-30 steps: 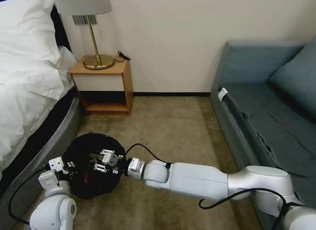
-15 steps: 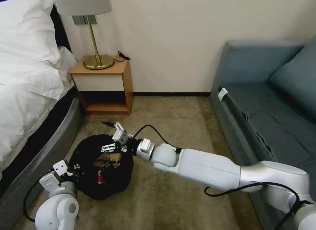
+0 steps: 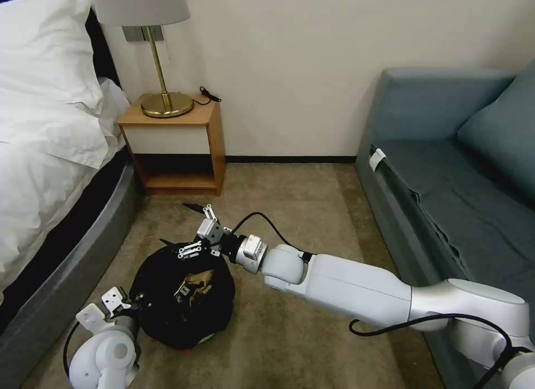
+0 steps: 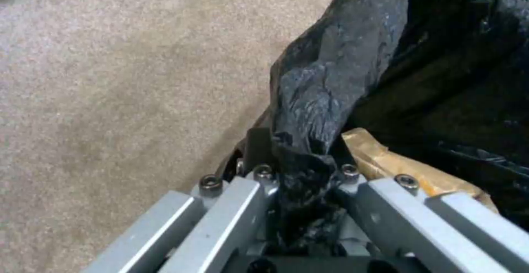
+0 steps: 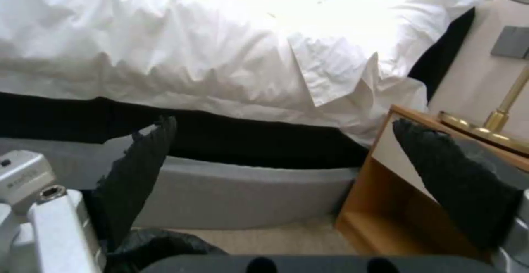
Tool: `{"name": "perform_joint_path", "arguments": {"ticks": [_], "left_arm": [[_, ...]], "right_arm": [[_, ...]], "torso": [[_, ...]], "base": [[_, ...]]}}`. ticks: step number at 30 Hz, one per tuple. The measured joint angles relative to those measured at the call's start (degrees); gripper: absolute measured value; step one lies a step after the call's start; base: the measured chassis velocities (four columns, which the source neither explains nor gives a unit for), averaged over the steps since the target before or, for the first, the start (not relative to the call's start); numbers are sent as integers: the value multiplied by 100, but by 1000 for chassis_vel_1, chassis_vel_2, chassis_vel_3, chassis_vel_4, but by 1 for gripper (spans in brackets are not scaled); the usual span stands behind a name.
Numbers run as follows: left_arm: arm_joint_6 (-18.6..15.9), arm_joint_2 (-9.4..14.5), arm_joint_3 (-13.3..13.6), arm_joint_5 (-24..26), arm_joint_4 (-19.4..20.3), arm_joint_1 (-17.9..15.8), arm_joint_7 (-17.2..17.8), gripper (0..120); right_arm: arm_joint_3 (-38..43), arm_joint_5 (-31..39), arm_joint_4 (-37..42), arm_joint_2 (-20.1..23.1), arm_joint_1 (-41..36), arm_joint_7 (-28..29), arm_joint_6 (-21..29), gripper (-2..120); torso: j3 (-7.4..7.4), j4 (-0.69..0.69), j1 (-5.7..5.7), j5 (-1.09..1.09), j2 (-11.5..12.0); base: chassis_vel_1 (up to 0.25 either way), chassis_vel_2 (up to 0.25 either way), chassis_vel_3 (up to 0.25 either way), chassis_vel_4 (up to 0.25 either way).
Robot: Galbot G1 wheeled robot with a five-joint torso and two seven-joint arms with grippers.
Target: Pick up the trash bin, then pick up the garbage on the floor and place it into the trash bin.
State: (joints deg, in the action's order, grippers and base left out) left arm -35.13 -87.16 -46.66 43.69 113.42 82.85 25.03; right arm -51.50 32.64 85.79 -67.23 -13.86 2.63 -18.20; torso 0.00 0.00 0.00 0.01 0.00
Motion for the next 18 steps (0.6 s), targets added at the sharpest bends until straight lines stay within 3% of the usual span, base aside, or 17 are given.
{"name": "perform_joint_path", "arguments": {"ticks": [8, 10, 11, 12, 15, 16, 18], "left_arm": [[145, 5, -5, -443, -71, 18, -281, 32], [320, -3, -10, -677, -44, 56, -515, 39], [598, -3, -27, -953, -40, 88, -779, 47], [598, -3, -27, -953, -40, 88, -779, 47], [1211, 6, -81, -1352, -83, 139, -1385, 60], [1211, 6, -81, -1352, -83, 139, -1385, 60], [1567, 14, -124, -1615, -106, 177, -1879, 71]], "right_arm": [[81, -19, 1, 112, -56, 0, -9, 100], [128, -22, 5, 156, -69, -1, -13, 100], [182, -25, 18, 204, -86, -2, -15, 100], [182, -25, 18, 204, -86, -2, -15, 100], [289, -23, 69, 341, -135, -3, -15, 100], [289, -23, 69, 341, -135, -3, -15, 100], [406, -14, 120, 458, -185, -2, -11, 100]], "torso": [[0, 0, 0, -1, -1], [0, 0, 0, -1, -1], [0, 0, 0, -1, -1], [0, 0, 0, -1, -1], [0, 0, 0, -1, -1], [0, 0, 0, -1, -1], [0, 0, 0, 0, -1]], "base": [[0, 0, 0, 0], [0, 0, 0, 0], [0, 0, 0, 0], [0, 0, 0, 0], [0, 0, 0, 0], [0, 0, 0, 0], [0, 0, 0, 0]]}}
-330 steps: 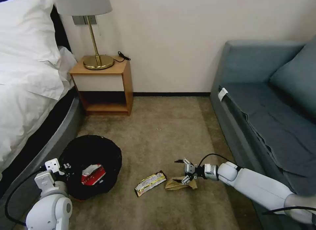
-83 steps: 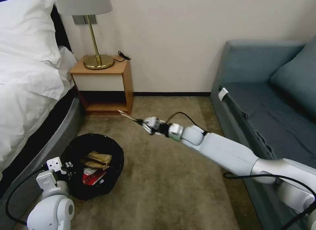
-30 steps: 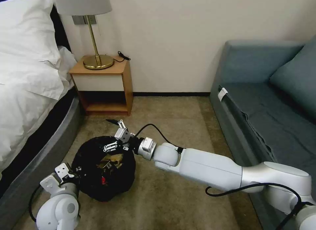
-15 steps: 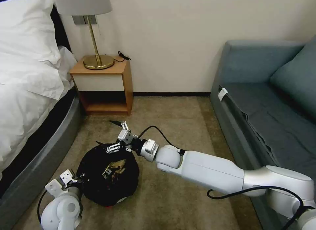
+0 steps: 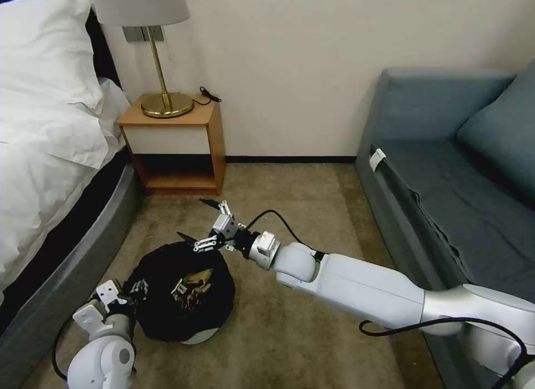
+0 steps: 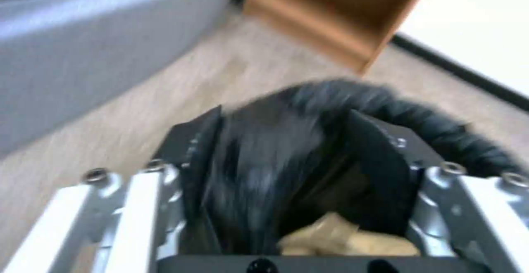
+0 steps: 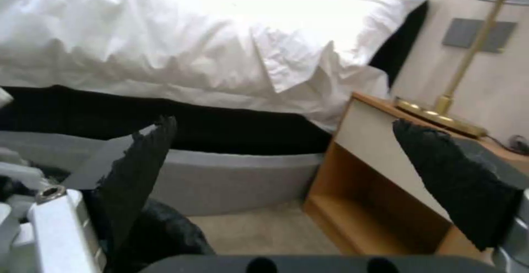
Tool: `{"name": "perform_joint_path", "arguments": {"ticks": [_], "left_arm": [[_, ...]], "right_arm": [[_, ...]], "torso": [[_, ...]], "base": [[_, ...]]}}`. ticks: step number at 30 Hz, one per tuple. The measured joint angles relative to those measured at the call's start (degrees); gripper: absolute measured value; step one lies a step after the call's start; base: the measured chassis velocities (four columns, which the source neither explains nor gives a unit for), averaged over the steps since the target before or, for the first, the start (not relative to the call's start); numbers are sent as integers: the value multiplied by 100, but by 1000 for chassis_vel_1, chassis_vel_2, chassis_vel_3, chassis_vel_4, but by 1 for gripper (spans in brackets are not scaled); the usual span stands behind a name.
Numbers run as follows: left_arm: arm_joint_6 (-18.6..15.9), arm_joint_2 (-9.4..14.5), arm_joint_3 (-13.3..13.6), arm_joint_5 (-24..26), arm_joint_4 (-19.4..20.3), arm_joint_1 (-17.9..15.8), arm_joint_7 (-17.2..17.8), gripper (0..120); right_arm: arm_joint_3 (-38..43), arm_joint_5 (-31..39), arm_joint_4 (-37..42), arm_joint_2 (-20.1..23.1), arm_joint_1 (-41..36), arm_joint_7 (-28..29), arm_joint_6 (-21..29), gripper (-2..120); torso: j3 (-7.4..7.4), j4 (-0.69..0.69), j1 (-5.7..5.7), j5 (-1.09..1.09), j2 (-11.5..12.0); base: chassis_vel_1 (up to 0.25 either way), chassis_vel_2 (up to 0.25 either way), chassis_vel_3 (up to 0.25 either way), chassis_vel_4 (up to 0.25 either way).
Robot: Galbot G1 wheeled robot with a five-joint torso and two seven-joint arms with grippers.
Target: Pick up the trash bin, then pick up the garbage on the floor and place it into the trash bin.
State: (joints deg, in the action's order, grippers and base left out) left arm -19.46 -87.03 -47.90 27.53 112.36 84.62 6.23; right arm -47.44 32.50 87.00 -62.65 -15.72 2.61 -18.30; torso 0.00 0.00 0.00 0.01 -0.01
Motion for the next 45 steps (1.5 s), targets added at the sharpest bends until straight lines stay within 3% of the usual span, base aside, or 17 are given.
{"name": "perform_joint_path", "arguments": {"ticks": [2, 7, 10, 17, 20, 25, 29, 32, 35, 36, 37, 38, 40, 41, 42, 44, 45], "left_arm": [[164, 6, -8, -145, -5, 29, -254, 79], [200, -23, 5, -320, -7, 57, -314, 97], [272, -44, 18, -383, 10, 86, -327, 100], [879, -48, -5, -830, 176, 111, -879, 100], [1295, -11, -8, -895, 281, 141, -1248, 100], [1430, 25, 2, -961, 339, 181, -1424, 100], [1446, 31, 6, -966, 345, 184, -1444, 100], [1520, 57, 35, -981, 375, 201, -1542, 100], [1601, 105, 109, -1013, 422, 243, -1722, 100], [1639, 125, 142, -1028, 439, 264, -1791, 100], [1639, 125, 142, -1028, 439, 264, -1791, 100], [1694, 151, 184, -1071, 462, 303, -1855, 100], [1858, 203, 249, -1157, 508, 391, -1967, 100], [1858, 203, 249, -1157, 508, 391, -1967, 100], [1905, 225, 273, -1178, 527, 425, -1995, 100], [2039, 281, 337, -1228, 588, 490, -2019, 100], [2039, 281, 337, -1228, 588, 490, -2019, 100]], "right_arm": [[66, 7, 35, 95, -49, 1, 8, 100], [135, -4, 105, 209, -157, 2, 13, 100], [199, -8, 145, 239, -201, 8, 13, 100], [796, 75, 491, 490, -485, 173, 155, 100], [1461, 136, 1069, 830, -885, 870, 571, 100], [2025, 288, 1595, 1081, -1282, 1548, 945, 99], [2134, 308, 1662, 1111, -1343, 1632, 989, 100], [2773, 366, 1996, 1258, -1765, 1996, 1194, 100], [3967, 202, 2509, 1423, -2811, 2360, 1372, 100], [4502, 71, 2749, 1421, -3245, 2431, 1439, 100], [4502, 71, 2749, 1421, -3245, 2431, 1439, 100], [5225, -129, 3146, 1358, -3911, 2550, 1600, 100], [6416, -598, 3809, 1048, -5195, 2618, 1784, 100], [6416, -598, 3809, 1048, -5195, 2618, 1784, 100], [6787, -915, 4013, 840, -5754, 2615, 1798, 100], [7351, -2170, 4434, -23, -6989, 2468, 1591, 100], [7351, -2170, 4434, -23, -6989, 2468, 1591, 100]], "torso": [[0, -1, 0, 0, 0], [0, 0, 0, 0, 0], [0, 0, 0, -1, 0], [0, 1, 0, 0, 0], [0, 1, 0, 0, 0], [0, 0, 0, 2, 0], [0, 0, 0, 2, 0], [1, 1, 0, -2, 0], [0, -5, 0, 2, 1], [0, 1, 0, 2, 1], [0, 1, 0, 2, 1], [0, 1, 0, 0, 1], [1, 0, 1, -2, 0], [1, 0, 1, -2, 0], [0, -4, 0, 0, 1], [1, -2, 1, -4, 1], [1, -2, 1, -4, 1]], "base": [[0, 0, 0, 0], [0, 0, 0, 0], [0, 0, 0, 0], [0, 0, 0, 0], [0, 0, 0, 0], [0, 0, 0, 0], [0, 0, 0, 0], [0, 0, 0, 0], [0, 0, 0, 0], [0, 0, 0, 0], [0, 0, 0, 0], [0, 0, 0, 0], [0, 0, 0, 0], [0, 0, 0, 0], [0, 0, 0, 0], [0, 0, 0, 0], [0, 0, 0, 0]]}}
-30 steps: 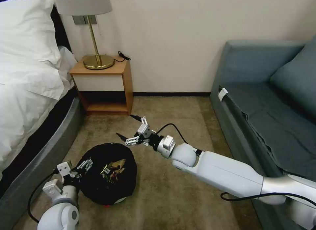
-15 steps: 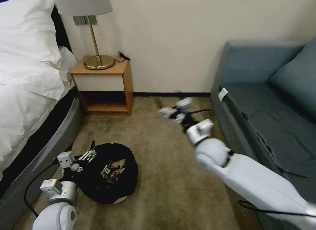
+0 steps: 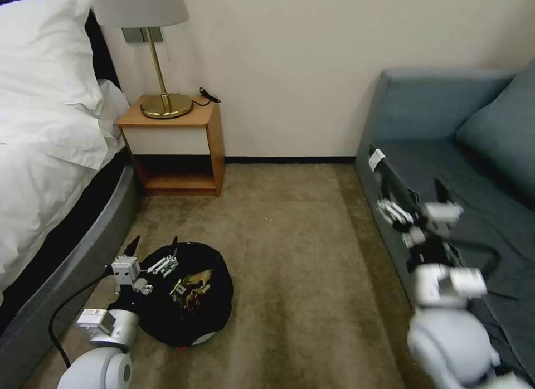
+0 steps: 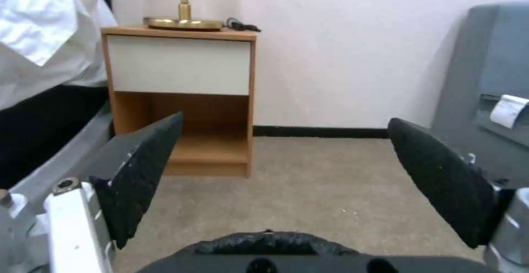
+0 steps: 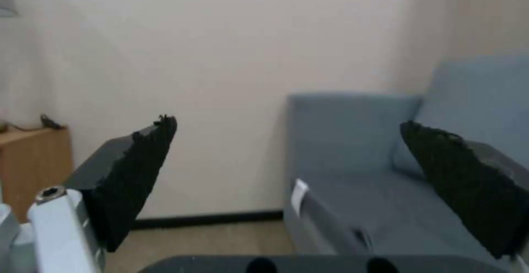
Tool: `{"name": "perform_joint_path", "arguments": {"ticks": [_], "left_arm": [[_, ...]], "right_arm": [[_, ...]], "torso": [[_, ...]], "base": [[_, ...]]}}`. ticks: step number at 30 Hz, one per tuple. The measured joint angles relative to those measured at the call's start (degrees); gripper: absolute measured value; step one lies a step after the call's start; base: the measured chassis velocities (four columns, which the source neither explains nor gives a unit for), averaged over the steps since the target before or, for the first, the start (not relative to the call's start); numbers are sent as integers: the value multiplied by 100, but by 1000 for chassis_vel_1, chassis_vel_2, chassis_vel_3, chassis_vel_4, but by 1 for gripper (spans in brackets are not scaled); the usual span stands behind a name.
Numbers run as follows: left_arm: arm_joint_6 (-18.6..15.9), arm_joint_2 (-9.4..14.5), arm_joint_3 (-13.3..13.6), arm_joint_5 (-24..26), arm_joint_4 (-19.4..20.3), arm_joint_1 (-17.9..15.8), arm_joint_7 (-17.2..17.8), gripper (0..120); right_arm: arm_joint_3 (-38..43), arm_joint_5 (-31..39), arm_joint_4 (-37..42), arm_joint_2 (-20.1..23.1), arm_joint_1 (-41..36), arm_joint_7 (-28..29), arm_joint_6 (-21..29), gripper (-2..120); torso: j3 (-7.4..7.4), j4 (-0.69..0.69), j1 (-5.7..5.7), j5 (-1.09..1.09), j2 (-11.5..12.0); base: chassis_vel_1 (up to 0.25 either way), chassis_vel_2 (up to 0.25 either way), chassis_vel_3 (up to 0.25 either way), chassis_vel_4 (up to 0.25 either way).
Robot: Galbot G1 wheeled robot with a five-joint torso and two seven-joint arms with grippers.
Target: Pick up the trash bin, then pick up the garbage on the floor and place it into the trash bin.
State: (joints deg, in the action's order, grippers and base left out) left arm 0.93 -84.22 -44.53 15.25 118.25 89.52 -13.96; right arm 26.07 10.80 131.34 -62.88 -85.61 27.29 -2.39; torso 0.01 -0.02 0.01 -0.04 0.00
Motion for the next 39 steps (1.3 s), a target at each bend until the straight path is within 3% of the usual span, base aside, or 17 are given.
{"name": "perform_joint_path", "arguments": {"ticks": [1, 2, 3, 5, 9, 24, 39], "left_arm": [[57, 13, 40, -32, 12, 22, -2, 100], [96, 20, 88, -61, 13, 42, -2, 100], [96, 20, 88, -61, 13, 42, -2, 100], [146, 20, 134, -118, 3, 74, 10, 100], [164, 22, 192, -187, -76, 74, 14, 100], [458, -15, 361, -278, -273, 88, -16, 100], [470, -24, 363, -285, -269, 93, -19, 100]], "right_arm": [[-2, -524, 114, -663, -458, -56, -141, 100], [-139, -882, 185, -1153, -767, -102, -226, 100], [-139, -882, 185, -1153, -767, -102, -226, 100], [-412, -1631, 61, -1825, -1102, -199, -542, 100], [-639, -2004, -173, -2213, -1175, -253, -727, 100], [-953, -2344, -604, -2468, -1186, -415, -1057, 100], [-974, -2335, -621, -2465, -1173, -415, -1068, 100]], "torso": [[0, -1, 0, 8, 0], [0, -1, 0, 0, 0], [0, -1, 0, 0, 0], [0, 2, 0, 0, 0], [-1, 3, 0, 2, 0], [-1, 2, 0, 4, 0], [-1, 2, 0, 4, 0]], "base": [[0, 0, 0, 0], [0, 0, 0, 0], [0, 0, 0, 0], [0, 0, 0, 0], [0, 0, 0, 0], [0, 0, 0, 0], [0, 0, 0, 0]]}}
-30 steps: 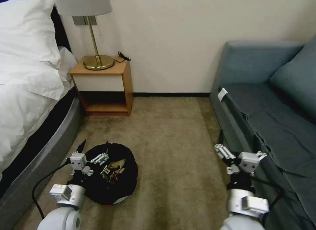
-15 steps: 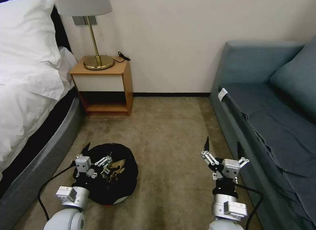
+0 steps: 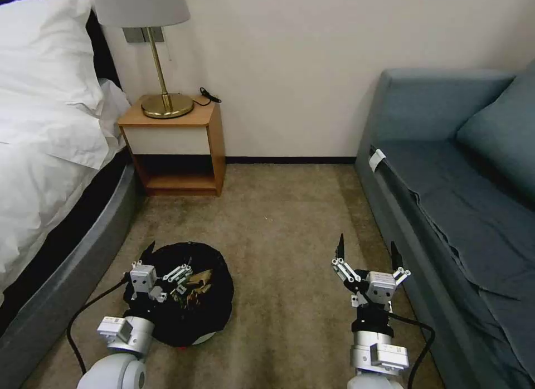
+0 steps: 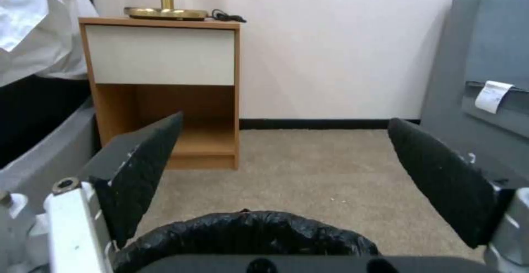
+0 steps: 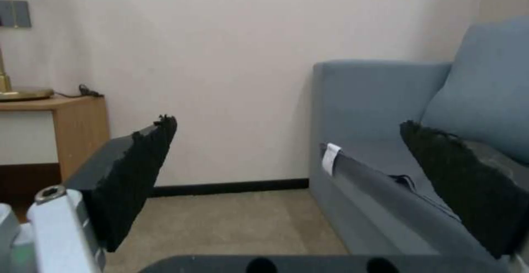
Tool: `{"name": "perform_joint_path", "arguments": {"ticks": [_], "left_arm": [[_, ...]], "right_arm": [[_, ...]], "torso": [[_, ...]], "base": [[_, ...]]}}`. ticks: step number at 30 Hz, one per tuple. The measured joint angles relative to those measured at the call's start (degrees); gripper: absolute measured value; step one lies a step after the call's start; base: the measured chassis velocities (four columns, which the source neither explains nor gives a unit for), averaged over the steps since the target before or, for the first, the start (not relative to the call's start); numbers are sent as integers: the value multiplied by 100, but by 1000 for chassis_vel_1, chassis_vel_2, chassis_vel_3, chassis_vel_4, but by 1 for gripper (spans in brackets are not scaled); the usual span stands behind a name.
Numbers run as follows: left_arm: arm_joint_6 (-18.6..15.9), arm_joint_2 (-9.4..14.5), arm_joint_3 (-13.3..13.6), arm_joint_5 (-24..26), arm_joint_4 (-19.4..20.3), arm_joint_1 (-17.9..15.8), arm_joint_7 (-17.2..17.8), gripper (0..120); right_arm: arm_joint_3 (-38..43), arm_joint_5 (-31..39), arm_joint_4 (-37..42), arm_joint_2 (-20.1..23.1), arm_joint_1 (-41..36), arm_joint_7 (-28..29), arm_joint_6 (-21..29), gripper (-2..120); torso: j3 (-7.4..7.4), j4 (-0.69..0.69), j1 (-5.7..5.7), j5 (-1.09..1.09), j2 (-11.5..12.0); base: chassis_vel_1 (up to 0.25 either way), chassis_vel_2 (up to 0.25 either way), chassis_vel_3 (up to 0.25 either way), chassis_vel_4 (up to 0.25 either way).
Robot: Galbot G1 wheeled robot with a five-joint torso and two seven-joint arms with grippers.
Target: Pick up the trash bin, then pick up the garbage on the floor and place it into the trash bin.
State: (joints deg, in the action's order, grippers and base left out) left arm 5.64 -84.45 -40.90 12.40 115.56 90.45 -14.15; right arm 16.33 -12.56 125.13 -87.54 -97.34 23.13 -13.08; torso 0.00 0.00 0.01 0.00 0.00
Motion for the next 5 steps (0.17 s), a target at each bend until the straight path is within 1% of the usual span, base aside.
{"name": "perform_joint_path", "arguments": {"ticks": [5], "left_arm": [[0, 0, -1, 0, 2, -1, -1, 100]], "right_arm": [[0, 5, 0, 2, 2, 1, 0, 100]], "torso": [[0, 0, 0, 0, 0]], "base": [[0, 0, 0, 0]]}}
